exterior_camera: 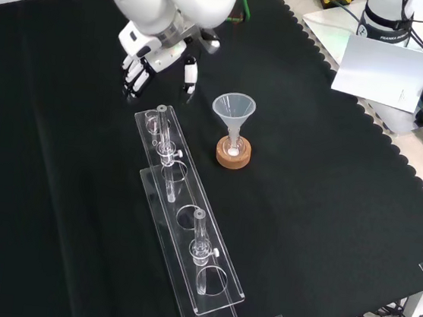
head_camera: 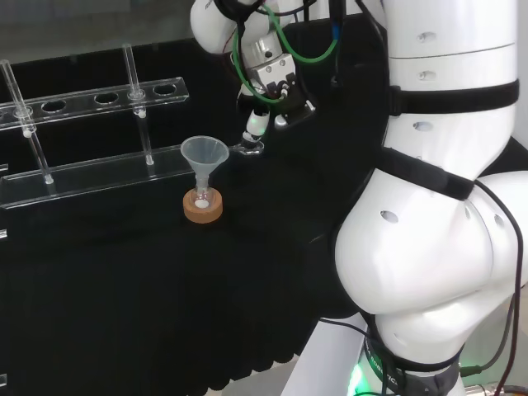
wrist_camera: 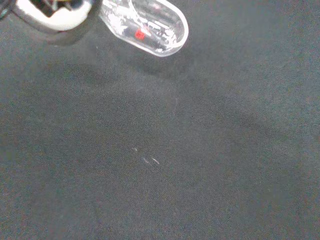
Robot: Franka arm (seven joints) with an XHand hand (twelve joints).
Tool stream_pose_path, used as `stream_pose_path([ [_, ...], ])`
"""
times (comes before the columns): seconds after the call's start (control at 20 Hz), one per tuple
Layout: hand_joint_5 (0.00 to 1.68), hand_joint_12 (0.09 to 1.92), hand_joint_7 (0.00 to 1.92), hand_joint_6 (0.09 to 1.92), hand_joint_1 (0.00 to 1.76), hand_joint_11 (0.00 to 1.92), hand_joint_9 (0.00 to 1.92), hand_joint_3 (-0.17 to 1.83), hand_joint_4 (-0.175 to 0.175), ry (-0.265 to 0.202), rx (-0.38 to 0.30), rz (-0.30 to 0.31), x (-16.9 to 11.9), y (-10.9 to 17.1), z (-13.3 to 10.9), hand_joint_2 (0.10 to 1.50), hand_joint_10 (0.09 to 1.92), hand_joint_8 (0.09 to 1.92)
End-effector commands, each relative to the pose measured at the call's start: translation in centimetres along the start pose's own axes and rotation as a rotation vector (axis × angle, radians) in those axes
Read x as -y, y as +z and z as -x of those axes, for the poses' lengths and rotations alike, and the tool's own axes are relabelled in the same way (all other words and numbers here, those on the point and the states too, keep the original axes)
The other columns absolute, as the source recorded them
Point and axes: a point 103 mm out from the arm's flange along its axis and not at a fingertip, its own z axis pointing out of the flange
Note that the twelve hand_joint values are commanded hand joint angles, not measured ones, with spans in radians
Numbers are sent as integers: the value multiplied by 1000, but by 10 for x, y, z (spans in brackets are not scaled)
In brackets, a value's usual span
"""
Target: Put the weighing funnel back on the table.
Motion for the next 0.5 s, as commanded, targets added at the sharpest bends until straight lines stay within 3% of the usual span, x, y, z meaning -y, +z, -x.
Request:
stream_pose_path([
  [0.05,363,1321,219,152,785,343,513,390,-11,25,-15,47,36,-20,3,613,592,660],
  [0.5,367,1322,223,133,781,340,512,388,-13,62,-4,83,69,-40,3,615,598,659],
])
